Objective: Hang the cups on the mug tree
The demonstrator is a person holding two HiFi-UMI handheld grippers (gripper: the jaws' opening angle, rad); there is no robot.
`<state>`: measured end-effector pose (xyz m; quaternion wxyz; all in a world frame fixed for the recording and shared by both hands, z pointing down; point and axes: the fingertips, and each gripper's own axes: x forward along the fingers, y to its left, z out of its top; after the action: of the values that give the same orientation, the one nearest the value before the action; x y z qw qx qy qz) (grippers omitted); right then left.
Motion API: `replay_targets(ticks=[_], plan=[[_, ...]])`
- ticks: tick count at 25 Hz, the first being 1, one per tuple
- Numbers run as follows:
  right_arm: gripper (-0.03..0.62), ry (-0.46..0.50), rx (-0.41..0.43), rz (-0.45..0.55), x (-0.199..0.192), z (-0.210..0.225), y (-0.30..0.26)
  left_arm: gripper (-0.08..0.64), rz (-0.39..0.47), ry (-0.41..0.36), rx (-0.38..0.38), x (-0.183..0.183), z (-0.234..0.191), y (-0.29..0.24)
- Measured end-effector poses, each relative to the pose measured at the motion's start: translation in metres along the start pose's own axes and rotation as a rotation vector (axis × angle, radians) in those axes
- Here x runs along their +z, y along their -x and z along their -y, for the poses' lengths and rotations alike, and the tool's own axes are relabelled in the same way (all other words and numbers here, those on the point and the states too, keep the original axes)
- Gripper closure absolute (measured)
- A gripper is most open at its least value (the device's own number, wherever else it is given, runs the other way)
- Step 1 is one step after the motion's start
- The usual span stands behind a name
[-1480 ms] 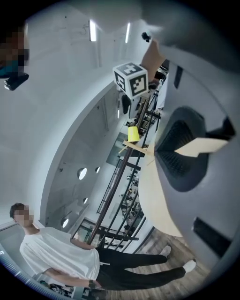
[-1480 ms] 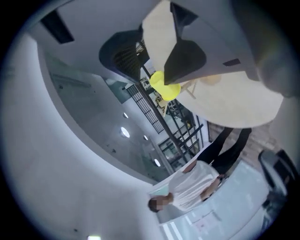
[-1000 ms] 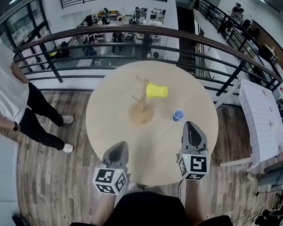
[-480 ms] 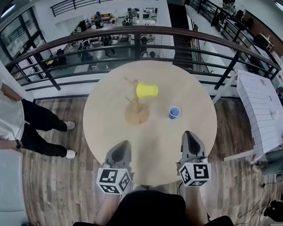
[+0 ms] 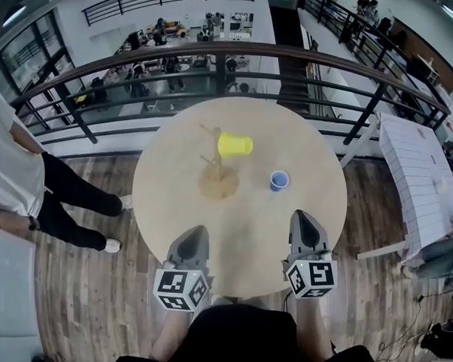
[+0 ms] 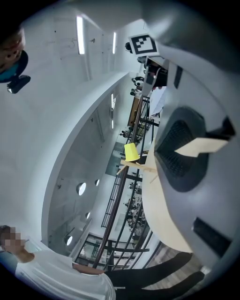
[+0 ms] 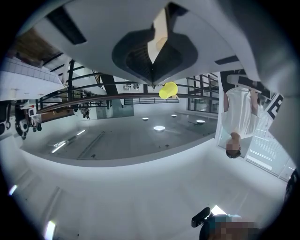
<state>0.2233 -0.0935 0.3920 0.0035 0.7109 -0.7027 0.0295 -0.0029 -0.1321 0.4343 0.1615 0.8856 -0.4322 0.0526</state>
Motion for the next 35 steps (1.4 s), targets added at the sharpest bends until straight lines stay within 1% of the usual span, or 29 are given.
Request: replay_targets(ticks=[9, 12, 14, 15, 16, 17, 18, 21, 24, 28, 32, 35], plan=[[0.583, -0.024, 0.005, -0.015, -0.018, 0.004, -0.005, 0.558, -0.015, -0.001, 0.025, -0.008, -0.004, 0.003], [0.583, -0.051, 0.013, 0.003, -0.018, 0.006, -0.007, 0.558, -0.023, -0.002, 0.034, -0.009, -0.005, 0.004], [0.578, -0.07, 0.033, 0.0, -0.023, 0.008, -0.011, 0.558, -0.028, -0.006, 0.038, -0.01, -0.004, 0.003], [0.493, -0.07, 0.047, -0.013, -0.029, 0.009, -0.014, 0.558, -0.031, -0.01, 0.041, -0.01, -0.003, 0.003], [0.377, -0.065, 0.062, -0.031, -0.036, 0.011, -0.019, 0.558, -0.035, -0.013, 0.043, -0.011, -0.002, 0.003], [0.34, -0.056, 0.074, -0.052, -0.045, 0.013, -0.024, 0.558, -0.038, -0.016, 0.046, -0.011, -0.001, 0.003], [0.317, -0.043, 0.081, -0.072, -0.055, 0.017, -0.03, 0.558, -0.042, -0.019, 0.049, -0.012, 0.0, 0.004], [0.265, -0.015, 0.089, -0.136, -0.09, 0.032, -0.052, 0.558, -0.059, -0.031, 0.067, -0.017, -0.003, 0.009], [0.253, 0.012, 0.083, -0.206, -0.131, 0.05, -0.079, 0.558, -0.079, -0.05, 0.106, -0.018, -0.012, 0.019], [0.245, -0.004, 0.063, -0.287, -0.183, 0.074, -0.118, 0.558, -0.108, -0.063, 0.174, -0.024, -0.026, 0.034], [0.245, 0.011, 0.043, -0.306, -0.206, 0.091, -0.148, 0.558, -0.144, -0.062, 0.227, -0.037, -0.031, 0.044], [0.245, 0.02, 0.04, -0.335, -0.222, 0.099, -0.167, 0.558, -0.165, -0.053, 0.248, -0.044, -0.031, 0.046]])
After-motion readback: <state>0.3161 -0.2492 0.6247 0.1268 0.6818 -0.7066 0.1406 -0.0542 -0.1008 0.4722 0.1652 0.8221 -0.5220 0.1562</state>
